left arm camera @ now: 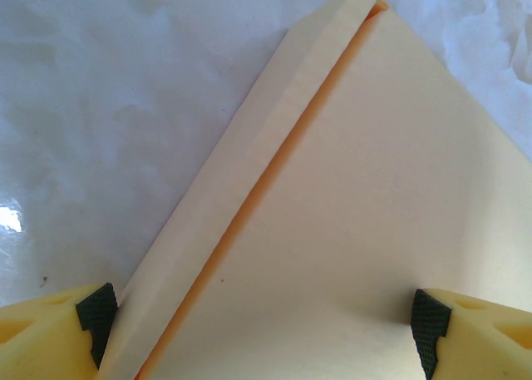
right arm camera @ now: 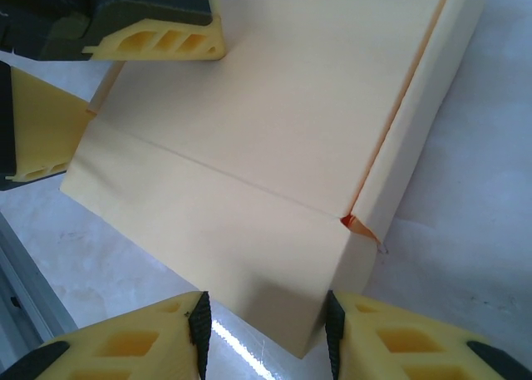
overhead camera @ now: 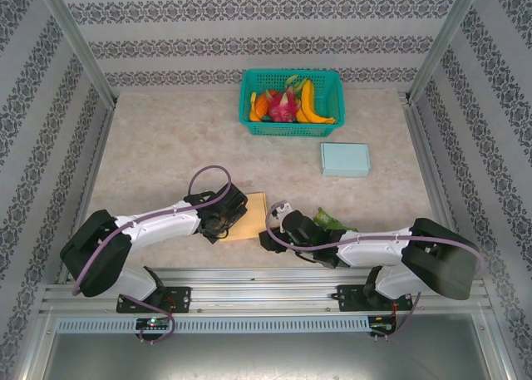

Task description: Fold the paper box

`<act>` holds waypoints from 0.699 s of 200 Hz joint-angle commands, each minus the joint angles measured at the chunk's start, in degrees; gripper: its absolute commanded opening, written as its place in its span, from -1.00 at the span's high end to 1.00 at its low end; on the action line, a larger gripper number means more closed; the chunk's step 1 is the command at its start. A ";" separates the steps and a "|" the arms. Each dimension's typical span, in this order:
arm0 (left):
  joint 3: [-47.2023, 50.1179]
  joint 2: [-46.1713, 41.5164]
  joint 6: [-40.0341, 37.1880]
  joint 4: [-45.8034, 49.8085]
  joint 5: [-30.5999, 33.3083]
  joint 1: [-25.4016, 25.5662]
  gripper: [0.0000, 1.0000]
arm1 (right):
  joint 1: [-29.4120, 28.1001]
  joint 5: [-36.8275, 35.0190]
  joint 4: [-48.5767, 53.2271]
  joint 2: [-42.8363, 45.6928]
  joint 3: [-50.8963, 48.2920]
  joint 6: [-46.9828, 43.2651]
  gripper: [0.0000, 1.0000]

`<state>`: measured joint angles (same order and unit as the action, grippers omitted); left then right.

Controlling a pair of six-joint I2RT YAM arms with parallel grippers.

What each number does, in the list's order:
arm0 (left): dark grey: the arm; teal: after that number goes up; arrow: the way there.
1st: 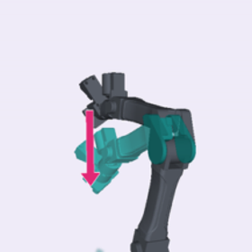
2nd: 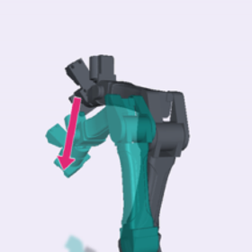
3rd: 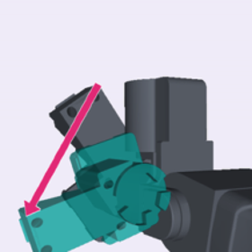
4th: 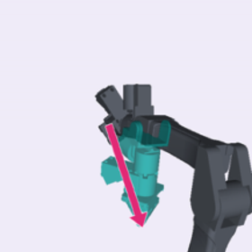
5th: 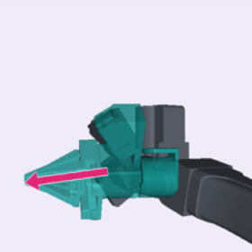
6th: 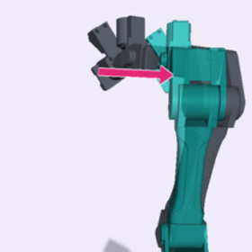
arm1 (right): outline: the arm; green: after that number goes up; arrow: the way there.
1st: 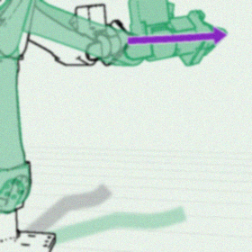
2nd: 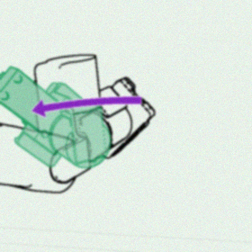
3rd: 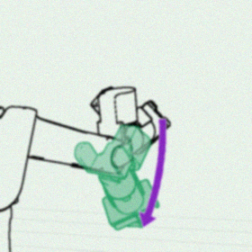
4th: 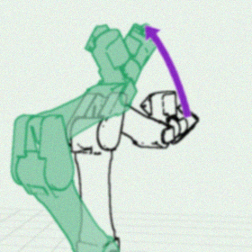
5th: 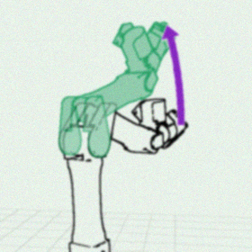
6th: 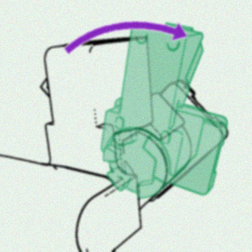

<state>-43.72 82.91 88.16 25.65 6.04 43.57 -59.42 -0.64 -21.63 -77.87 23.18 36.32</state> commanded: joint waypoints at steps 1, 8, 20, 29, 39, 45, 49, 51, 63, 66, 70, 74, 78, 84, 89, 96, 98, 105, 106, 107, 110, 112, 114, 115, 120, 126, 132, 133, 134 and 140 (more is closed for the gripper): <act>1.47 1.40 1.49 5.11 -0.04 0.90 -0.83 | -1.08 0.62 -3.30 -0.24 0.46 -0.16 0.16; 1.52 1.46 1.49 5.11 -0.07 0.90 -0.83 | -1.14 0.62 -3.54 -0.67 0.58 -0.18 0.17; 1.46 1.45 1.50 5.11 -0.07 0.90 -0.83 | -1.14 0.64 -4.00 -1.40 0.63 -0.04 0.17; 1.41 1.39 1.51 5.18 -0.07 0.86 -0.83 | -1.14 0.64 -4.18 -1.88 0.72 -0.07 0.18; 1.45 1.42 1.51 5.20 0.07 0.90 -0.83 | -1.14 0.64 -4.32 -2.35 0.82 -0.03 0.19; 1.49 1.38 1.49 5.18 0.02 0.90 -0.83 | -1.12 0.73 -4.45 -2.51 0.90 0.03 0.20; 1.51 1.42 1.49 5.20 0.04 0.90 -0.83 | -1.14 0.84 -4.52 -2.66 0.95 -0.02 0.20; 1.49 1.41 1.55 5.16 0.07 0.90 -0.83 | -1.14 0.89 -4.55 -2.69 0.98 -0.02 0.20; 1.56 1.46 1.58 5.09 0.11 0.90 -0.83 | -1.14 1.00 -4.63 -2.95 1.05 -0.09 0.20; 1.55 1.42 1.58 5.07 0.11 0.85 -0.83 | -1.14 1.02 -4.69 -2.99 1.06 -0.03 0.20; 1.66 1.47 1.58 5.03 0.11 0.90 -0.83 | -1.14 1.00 -4.65 -2.97 1.06 -0.18 0.20; 1.68 1.51 1.58 5.03 0.16 0.90 -0.83 | -1.14 0.79 -4.65 -2.99 1.00 -0.22 0.20; 1.68 1.52 1.58 4.98 0.11 0.90 -0.83 | -1.13 0.67 -4.57 -2.99 0.99 -0.31 0.20; 1.69 1.48 1.58 4.94 0.11 0.90 -0.83 | -1.14 0.33 -4.52 -2.99 0.99 -0.57 0.21; 1.79 1.56 1.58 4.89 0.19 0.88 -0.83 | -1.14 -0.01 -4.56 -2.99 0.91 -0.83 0.21; 1.75 1.59 1.58 4.82 0.18 0.90 -0.83 | -1.27 -0.66 -4.56 -2.99 0.83 -1.15 0.23; 1.79 1.60 1.58 4.84 0.19 0.90 -0.83 | -1.30 -0.80 -4.56 -2.99 0.75 -1.29 0.25; 1.74 1.65 1.58 4.80 0.17 0.86 -0.83 | -1.40 -1.28 -4.77 -3.07 0.62 -1.76 0.25; 1.82 1.69 1.62 4.78 0.19 0.88 -0.83 | -1.40 -1.33 -4.84 -3.03 0.58 -1.81 0.25; 1.85 1.66 1.60 4.77 0.19 0.89 -0.82 | -1.44 -1.44 -4.88 -3.10 0.57 -1.84 0.25; 1.87 1.68 1.58 4.76 0.14 0.90 -0.83 | -1.55 -1.59 -5.04 -3.14 0.48 -2.12 0.25; 1.88 1.71 1.58 4.76 0.18 0.90 -0.83 | -1.57 -1.76 -5.12 -3.23 0.40 -2.17 0.26; 1.89 1.66 1.58 4.76 0.15 0.90 -0.83 | -1.58 -1.91 -5.21 -3.27 0.40 -2.29 0.26; 1.89 1.65 1.58 4.76 0.17 0.90 -0.83 | -1.62 -2.00 -5.19 -3.31 0.39 -2.30 0.26; 1.81 1.65 1.58 4.76 0.17 0.88 -0.83 | -1.64 -2.30 -5.13 -3.58 0.39 -2.59 0.26; 1.89 1.68 1.58 4.74 0.20 0.88 -0.83 | -1.75 -2.65 -5.10 -3.93 0.46 -2.74 0.26; 1.84 1.71 1.58 4.75 0.20 0.90 -0.83 | -1.75 -3.05 -5.05 -4.42 0.53 -2.83 0.26; 1.82 1.72 1.58 4.76 0.24 0.90 -0.83 | -1.75 -3.05 -5.03 -4.54 0.54 -2.83 0.26; 1.81 1.68 1.58 4.76 0.22 0.90 -0.82 | -1.71 -3.09 -4.97 -4.60 0.55 -2.87 0.26; 1.78 1.64 1.61 4.85 0.20 0.90 -0.83 | -1.75 -3.22 -5.05 -5.10 0.63 -2.92 0.26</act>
<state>-43.72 82.91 88.25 25.69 6.50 43.81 -60.07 -3.40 -23.68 -80.99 23.18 35.11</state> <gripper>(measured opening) 0.914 0.373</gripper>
